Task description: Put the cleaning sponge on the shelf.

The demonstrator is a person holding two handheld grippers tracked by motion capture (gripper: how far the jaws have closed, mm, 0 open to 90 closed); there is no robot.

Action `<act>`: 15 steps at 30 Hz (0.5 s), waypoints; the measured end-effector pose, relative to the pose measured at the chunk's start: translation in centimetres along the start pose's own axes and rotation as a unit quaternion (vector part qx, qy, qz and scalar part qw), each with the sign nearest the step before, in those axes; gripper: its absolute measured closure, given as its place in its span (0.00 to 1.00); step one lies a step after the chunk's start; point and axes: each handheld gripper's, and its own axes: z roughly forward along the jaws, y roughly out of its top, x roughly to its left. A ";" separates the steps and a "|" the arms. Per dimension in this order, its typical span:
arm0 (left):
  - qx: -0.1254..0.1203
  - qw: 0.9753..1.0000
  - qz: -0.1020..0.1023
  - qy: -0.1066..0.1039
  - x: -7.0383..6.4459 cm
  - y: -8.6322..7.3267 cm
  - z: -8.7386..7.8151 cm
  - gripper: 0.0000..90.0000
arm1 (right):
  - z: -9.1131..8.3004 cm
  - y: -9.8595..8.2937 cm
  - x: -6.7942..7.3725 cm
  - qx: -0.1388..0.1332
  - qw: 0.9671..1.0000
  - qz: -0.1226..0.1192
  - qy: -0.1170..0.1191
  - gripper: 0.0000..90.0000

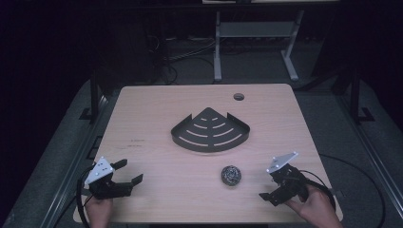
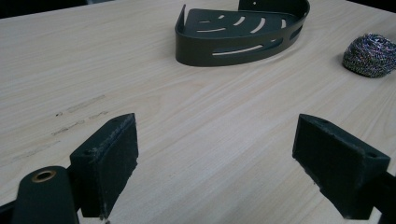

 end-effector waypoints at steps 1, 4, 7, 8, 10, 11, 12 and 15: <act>-0.001 1.000 -0.002 0.000 0.0 0.0 0.0 0.15 | 0.2 0.4 0.1 0.003 1.000 -0.005 0.003 0.16; -0.001 1.000 -0.002 0.000 0.0 0.0 0.0 0.15 | 0.3 0.8 0.2 0.004 1.000 -0.011 0.004 0.16; -0.001 1.000 -0.004 0.000 0.1 -0.1 -0.1 0.15 | 0.6 1.6 0.4 0.008 1.000 -0.020 0.007 0.16; -0.001 1.000 -0.004 0.000 0.1 -0.1 -0.1 0.15 | 0.6 1.6 0.4 0.008 1.000 -0.020 0.007 0.16; -0.003 1.000 -0.004 0.001 0.1 -0.1 -0.1 0.15 | 0.8 2.2 0.6 0.010 1.000 -0.028 0.007 0.16; -0.003 1.000 -0.004 0.001 0.1 -0.1 -0.1 0.15 | 0.9 2.4 0.6 0.011 0.999 -0.030 0.009 0.16; -0.003 1.000 -0.004 0.001 0.1 -0.1 -0.1 0.15 | 0.9 2.4 0.6 0.011 0.999 -0.030 0.009 0.16; -0.002 1.000 -0.004 0.000 0.1 -0.1 -0.1 0.15 | 1.3 3.2 0.9 0.015 0.999 -0.042 0.013 0.16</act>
